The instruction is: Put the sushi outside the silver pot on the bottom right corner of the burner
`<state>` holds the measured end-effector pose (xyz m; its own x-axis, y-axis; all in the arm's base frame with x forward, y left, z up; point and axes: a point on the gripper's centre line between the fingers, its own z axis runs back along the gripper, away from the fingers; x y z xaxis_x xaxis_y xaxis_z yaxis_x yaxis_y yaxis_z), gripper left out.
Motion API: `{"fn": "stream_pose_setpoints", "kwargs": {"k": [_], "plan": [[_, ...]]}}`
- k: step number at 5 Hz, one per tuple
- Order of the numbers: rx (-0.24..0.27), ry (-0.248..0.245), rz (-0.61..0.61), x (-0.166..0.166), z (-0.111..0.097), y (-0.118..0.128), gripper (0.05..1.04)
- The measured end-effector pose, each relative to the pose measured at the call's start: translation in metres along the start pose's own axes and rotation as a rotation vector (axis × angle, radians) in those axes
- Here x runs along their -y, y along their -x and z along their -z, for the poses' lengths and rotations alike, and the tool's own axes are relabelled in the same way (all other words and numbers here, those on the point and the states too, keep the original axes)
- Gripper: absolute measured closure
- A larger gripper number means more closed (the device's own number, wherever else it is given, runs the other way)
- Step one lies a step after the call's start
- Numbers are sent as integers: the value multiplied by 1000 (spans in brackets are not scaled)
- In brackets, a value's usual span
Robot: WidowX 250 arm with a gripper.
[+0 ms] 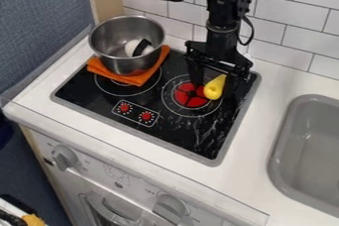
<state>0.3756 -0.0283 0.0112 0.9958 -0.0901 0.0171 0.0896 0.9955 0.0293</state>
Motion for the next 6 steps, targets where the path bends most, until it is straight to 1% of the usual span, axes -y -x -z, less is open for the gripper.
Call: {"fn": "stream_pose_setpoints", "kwargs": {"k": [1,2,3,4,5,6], "plan": [[-14,5,-3,1,3,2,83],[-26,37,-6,3,-1,7,84],[50,61,-35,-6,-37,5,84],[121,62,-17,-10,-73,5,84],[141,30,-37,-23,-92,12,84],[114,-55,-125,-69,-92,22,84]]}}
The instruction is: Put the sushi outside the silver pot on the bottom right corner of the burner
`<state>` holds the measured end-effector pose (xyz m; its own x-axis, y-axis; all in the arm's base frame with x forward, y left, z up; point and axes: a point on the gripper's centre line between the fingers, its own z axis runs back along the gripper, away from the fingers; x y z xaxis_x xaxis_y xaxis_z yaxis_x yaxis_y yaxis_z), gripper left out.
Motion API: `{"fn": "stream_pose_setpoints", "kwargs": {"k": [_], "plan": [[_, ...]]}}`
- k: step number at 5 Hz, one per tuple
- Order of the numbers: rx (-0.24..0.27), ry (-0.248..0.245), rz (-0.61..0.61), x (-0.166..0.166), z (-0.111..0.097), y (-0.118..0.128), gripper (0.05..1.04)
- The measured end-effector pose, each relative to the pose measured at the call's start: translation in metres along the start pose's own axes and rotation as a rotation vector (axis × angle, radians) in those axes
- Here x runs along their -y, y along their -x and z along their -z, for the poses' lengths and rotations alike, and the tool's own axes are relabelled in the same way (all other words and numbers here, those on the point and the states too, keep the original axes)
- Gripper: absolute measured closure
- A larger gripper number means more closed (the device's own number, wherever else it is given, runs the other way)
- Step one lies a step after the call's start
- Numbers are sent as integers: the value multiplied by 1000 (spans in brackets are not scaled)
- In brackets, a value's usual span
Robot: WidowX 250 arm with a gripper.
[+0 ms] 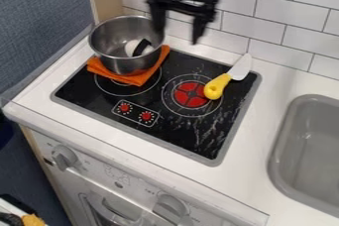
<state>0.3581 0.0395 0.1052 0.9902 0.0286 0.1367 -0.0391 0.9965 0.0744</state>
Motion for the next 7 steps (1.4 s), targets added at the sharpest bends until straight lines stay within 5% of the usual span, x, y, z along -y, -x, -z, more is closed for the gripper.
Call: {"fn": "stream_pose_setpoints", "kwargs": {"k": [2,7], "plan": [[-38,-54,-154,-64,12,-6,84],[-234,-134,-219,-71,95,-25,83]]}}
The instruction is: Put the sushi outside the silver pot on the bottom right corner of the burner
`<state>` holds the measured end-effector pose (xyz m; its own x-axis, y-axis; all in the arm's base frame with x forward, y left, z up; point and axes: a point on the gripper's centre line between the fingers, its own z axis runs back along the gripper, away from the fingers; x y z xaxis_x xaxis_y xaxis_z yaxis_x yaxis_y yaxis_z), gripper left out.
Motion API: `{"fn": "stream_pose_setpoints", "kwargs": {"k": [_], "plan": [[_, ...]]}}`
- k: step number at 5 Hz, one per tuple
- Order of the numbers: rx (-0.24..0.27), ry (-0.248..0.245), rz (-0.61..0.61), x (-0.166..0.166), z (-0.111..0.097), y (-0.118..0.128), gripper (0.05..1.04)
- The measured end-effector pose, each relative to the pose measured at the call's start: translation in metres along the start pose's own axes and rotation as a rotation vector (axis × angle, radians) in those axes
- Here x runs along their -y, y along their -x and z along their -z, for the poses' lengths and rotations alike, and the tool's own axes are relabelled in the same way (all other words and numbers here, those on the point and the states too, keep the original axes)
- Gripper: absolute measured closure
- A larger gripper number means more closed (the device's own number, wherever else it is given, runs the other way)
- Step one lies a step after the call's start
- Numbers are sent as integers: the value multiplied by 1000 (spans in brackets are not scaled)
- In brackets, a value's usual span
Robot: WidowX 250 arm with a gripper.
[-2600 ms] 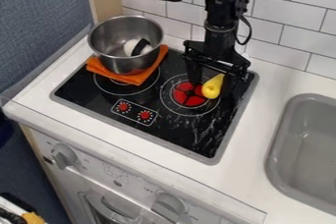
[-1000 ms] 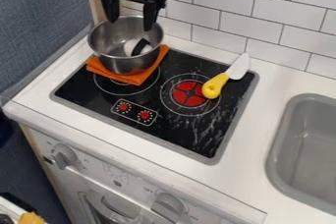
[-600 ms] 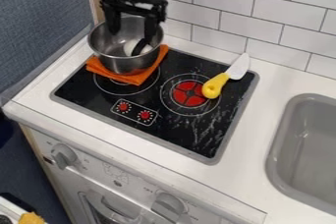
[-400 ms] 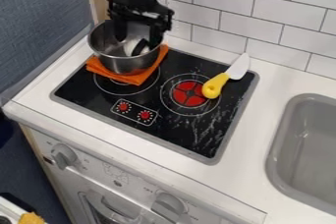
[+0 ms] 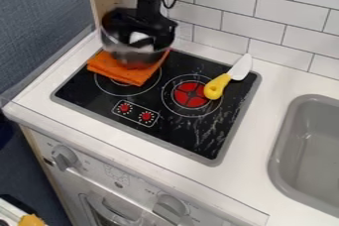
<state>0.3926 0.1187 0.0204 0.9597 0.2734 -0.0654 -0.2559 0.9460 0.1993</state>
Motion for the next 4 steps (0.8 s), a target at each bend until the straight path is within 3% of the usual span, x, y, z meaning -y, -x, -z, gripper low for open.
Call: {"fn": "stream_pose_setpoints", "kwargs": {"k": [1,2,3,4], "plan": [[-16,15,-32,-7,3,-4,138],[1,30,-49,-10,3,0,325],[1,53,-69,-13,-1,16,359],[79,90,-112,-28,-26,32,359]]}}
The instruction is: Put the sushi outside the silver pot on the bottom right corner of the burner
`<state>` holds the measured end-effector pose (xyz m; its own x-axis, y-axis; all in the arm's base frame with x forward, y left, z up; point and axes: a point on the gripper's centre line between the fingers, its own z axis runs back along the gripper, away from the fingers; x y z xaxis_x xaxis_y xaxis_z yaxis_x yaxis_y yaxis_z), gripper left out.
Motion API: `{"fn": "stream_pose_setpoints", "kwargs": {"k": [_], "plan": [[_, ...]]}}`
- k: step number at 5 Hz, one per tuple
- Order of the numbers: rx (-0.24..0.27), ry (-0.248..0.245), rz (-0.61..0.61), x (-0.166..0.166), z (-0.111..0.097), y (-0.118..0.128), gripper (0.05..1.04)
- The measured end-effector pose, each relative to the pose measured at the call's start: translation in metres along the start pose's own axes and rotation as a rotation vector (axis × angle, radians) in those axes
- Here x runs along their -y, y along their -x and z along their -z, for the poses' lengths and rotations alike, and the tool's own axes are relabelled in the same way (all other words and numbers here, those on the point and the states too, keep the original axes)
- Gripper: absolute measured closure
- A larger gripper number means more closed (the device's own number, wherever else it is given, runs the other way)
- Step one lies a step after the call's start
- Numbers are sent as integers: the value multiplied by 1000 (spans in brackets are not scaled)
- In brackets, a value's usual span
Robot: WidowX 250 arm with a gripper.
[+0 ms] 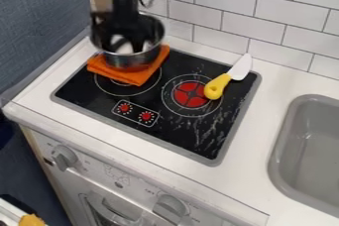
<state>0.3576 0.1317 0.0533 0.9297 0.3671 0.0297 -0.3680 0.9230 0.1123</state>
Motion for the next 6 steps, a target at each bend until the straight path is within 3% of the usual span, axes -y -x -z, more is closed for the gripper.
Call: {"fn": "stream_pose_setpoints", "kwargs": {"k": [1,2,4,6], "plan": [[118,50,26,3,-40,11,360],[171,87,101,21,-63,34,359],[59,93,314,95,-43,95,360],[-15,32,420,135,-13,114,360]]}}
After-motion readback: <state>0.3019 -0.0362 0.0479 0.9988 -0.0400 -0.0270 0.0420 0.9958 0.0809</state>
